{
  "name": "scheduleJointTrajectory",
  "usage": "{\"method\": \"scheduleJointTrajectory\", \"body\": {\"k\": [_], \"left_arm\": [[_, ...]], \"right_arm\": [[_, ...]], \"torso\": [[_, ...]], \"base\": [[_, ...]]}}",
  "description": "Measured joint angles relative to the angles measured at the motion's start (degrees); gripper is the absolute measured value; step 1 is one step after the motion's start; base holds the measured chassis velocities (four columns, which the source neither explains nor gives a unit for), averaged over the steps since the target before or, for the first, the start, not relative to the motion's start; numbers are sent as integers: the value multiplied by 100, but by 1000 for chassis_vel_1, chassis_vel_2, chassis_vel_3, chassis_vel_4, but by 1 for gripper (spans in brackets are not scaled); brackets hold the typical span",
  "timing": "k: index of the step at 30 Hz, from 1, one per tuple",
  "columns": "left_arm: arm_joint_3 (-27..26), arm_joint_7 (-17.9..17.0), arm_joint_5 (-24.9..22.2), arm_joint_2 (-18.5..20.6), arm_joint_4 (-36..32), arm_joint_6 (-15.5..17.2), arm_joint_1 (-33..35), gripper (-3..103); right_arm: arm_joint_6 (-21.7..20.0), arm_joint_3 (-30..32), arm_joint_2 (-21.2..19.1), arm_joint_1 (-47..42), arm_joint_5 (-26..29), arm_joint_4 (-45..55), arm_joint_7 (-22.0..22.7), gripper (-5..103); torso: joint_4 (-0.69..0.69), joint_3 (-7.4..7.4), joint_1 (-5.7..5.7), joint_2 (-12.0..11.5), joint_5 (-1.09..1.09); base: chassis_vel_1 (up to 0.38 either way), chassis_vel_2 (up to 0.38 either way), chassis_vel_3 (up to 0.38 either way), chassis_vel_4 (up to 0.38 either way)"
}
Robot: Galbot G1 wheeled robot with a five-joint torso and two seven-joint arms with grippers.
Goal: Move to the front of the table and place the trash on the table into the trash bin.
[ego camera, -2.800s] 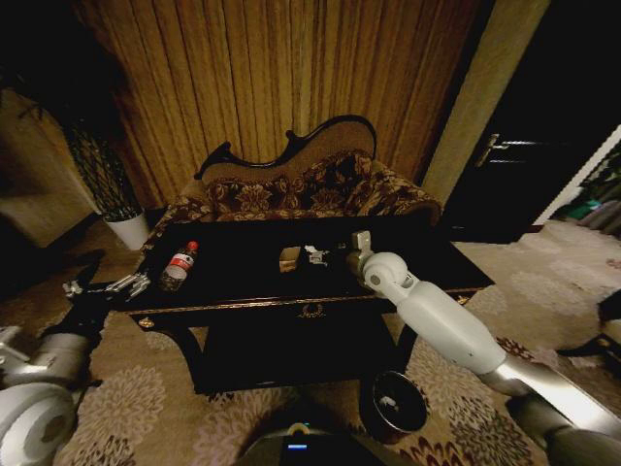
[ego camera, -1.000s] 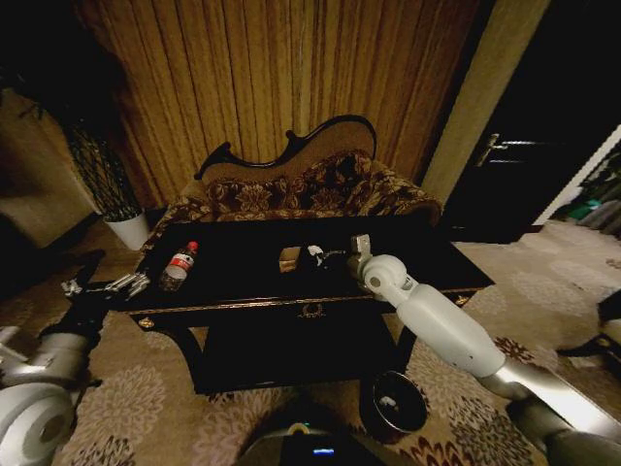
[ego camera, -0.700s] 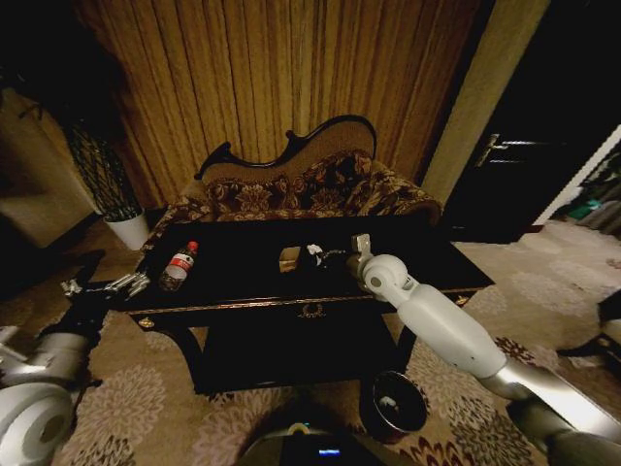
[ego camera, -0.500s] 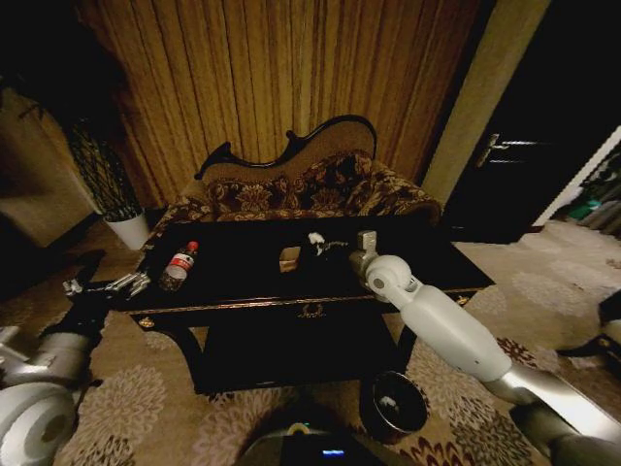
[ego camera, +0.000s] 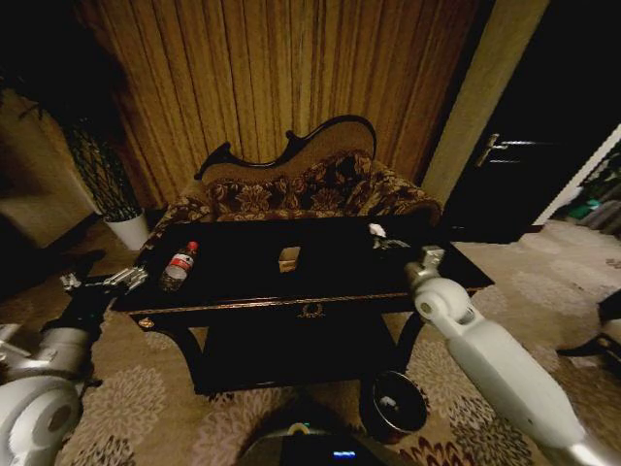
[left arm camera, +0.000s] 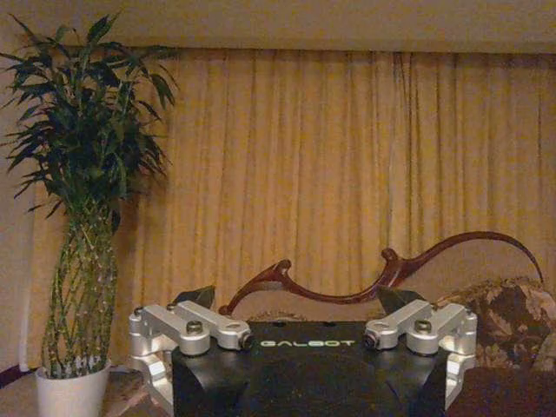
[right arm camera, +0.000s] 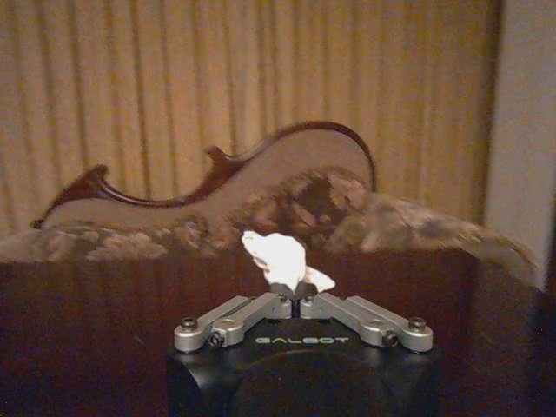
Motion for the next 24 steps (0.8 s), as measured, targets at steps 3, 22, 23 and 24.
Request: {"method": "scheduleJointTrajectory", "body": {"k": [3, 22, 23, 24], "left_arm": [[-49, 44, -55, 19, 77, -80, 14, 100], [140, 413, 28, -8, 159, -270, -34, 100], [140, 413, 28, -8, 159, -270, -34, 100], [149, 423, 34, -8, 159, -271, -40, 100]], "right_arm": [[134, 453, 72, -521, 64, 151, -95, 0], [362, 1152, 386, -1198, 131, 654, -268, 0], [362, 1152, 386, -1198, 131, 654, -268, 0], [360, 1172, 411, -1236, 120, 675, -268, 0]], "torso": [[-1, 0, 0, 0, 0], [0, 1, 2, -1, -1], [0, 1, 2, -1, -1], [0, 1, 3, -1, -1]], "base": [[0, 0, 0, 0], [6, -5, -7, 7], [71, -51, -80, 87], [92, -103, -80, 112]]}}
